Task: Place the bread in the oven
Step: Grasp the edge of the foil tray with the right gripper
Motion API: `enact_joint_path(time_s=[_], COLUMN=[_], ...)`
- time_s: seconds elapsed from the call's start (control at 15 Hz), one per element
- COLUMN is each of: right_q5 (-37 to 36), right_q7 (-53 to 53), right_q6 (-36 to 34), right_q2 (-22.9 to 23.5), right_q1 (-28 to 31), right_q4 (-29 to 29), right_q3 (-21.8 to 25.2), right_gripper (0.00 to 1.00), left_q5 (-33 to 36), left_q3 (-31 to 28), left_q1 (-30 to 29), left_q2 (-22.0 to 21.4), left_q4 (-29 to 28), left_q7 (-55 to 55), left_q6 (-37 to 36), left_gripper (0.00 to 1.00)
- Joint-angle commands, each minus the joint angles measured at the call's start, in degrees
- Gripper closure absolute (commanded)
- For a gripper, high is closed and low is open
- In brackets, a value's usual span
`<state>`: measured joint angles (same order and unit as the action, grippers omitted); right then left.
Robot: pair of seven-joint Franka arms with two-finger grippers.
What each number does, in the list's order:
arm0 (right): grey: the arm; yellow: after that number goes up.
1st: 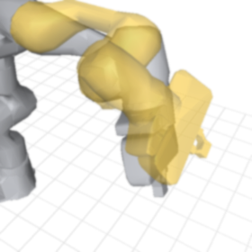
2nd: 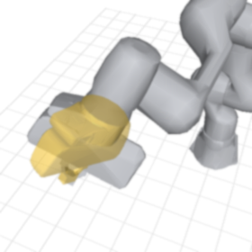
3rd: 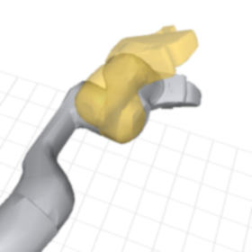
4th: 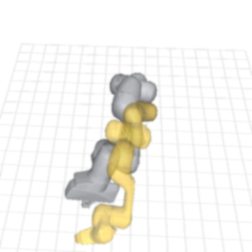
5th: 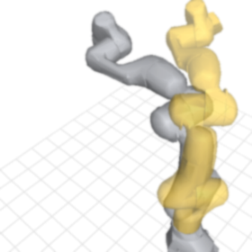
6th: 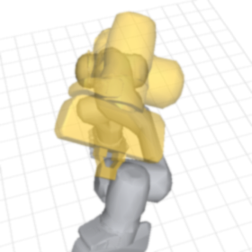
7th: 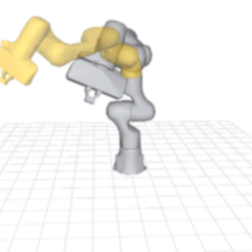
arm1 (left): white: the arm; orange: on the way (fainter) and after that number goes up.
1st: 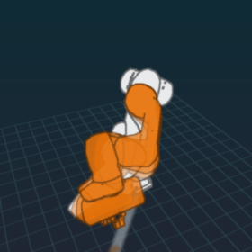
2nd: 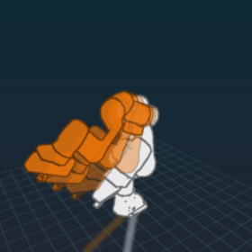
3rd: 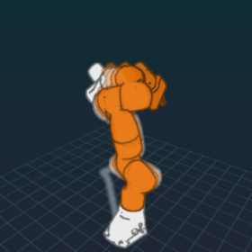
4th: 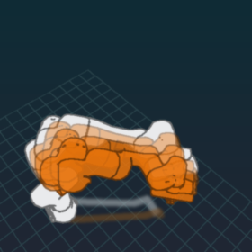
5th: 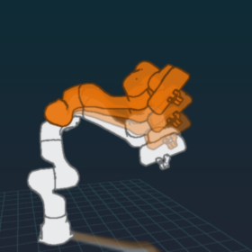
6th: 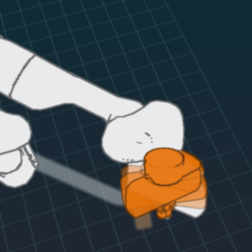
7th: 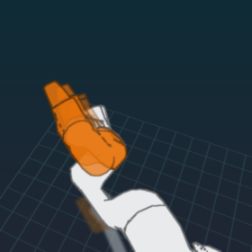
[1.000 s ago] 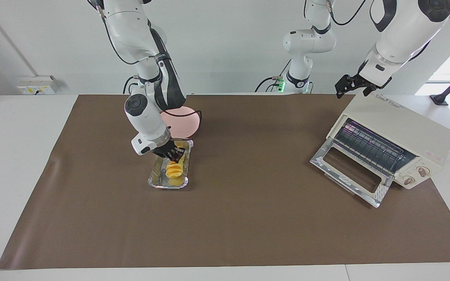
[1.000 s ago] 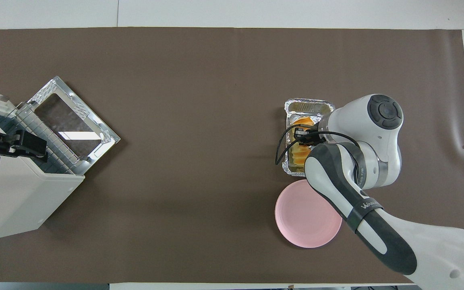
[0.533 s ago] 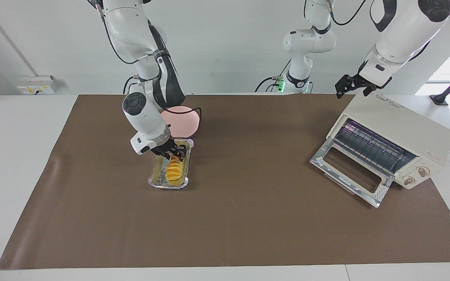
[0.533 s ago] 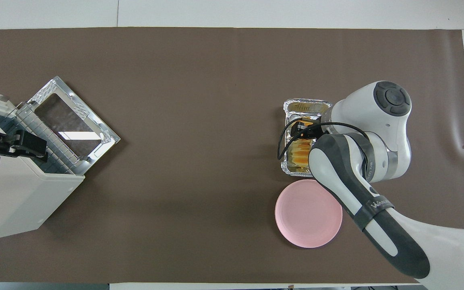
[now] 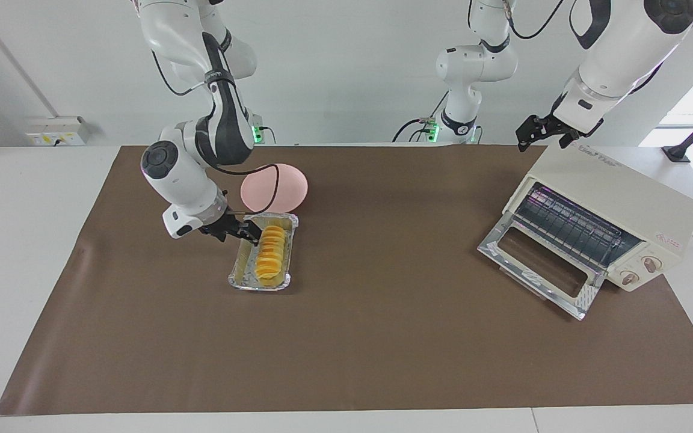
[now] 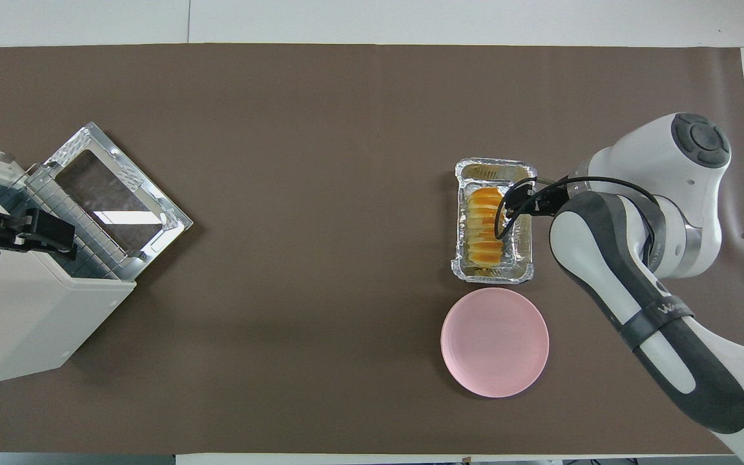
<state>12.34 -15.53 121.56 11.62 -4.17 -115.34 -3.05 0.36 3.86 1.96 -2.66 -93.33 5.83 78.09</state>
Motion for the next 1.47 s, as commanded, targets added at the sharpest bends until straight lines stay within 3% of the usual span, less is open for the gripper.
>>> enact_joint_path(time_s=[0.0, 0.2, 0.33, 0.47, 0.67, 1.13, 1.4], right_q5=[1.1, 1.37, 1.37, 1.45, 3.21, 3.3, 3.3], right_q7=[0.67, 1.11, 2.25, 3.4, 3.57, 4.1, 2.01], right_q6=[1.49, 1.75, 1.75, 2.28, 3.25, 1.85, -0.88], right_q2=[-0.98, -0.89, -0.89, -0.81, -0.89, -1.76, -4.58], right_q1=[0.48, 1.7, 2.24, 2.76, 2.77, 1.98, -6.0], right_q4=[-3.22, -5.33, -6.3, -6.83, -7.36, -5.35, 0.36], right_q3=[-0.73, -0.73, -0.73, -0.73, -0.73, -1.43, -3.02], right_gripper=[0.01, 0.13, 0.29, 0.53, 1.0, 1.0, 1.0], left_q5=[-0.71, -0.71, -0.71, -0.71, -0.71, -0.71, -0.71], left_q3=[0.09, 0.09, 0.09, 0.09, 0.09, 0.09, 0.09], left_q1=[-0.38, -0.38, -0.38, -0.38, -0.38, -0.38, -0.38], left_q2=[-0.94, -0.94, -0.94, -0.94, -1.03, -1.03, -1.03], left_q4=[-0.98, -0.98, -0.89, -0.98, -0.98, -0.89, -0.89], left_q7=[0.06, 0.06, 0.06, 0.06, 0.06, 0.06, 0.06], left_q6=[0.93, 0.93, 0.93, 0.93, 0.93, 0.93, 0.93], left_gripper=[0.0, 0.0, 0.0, 0.0, 0.0, 0.0, 0.0])
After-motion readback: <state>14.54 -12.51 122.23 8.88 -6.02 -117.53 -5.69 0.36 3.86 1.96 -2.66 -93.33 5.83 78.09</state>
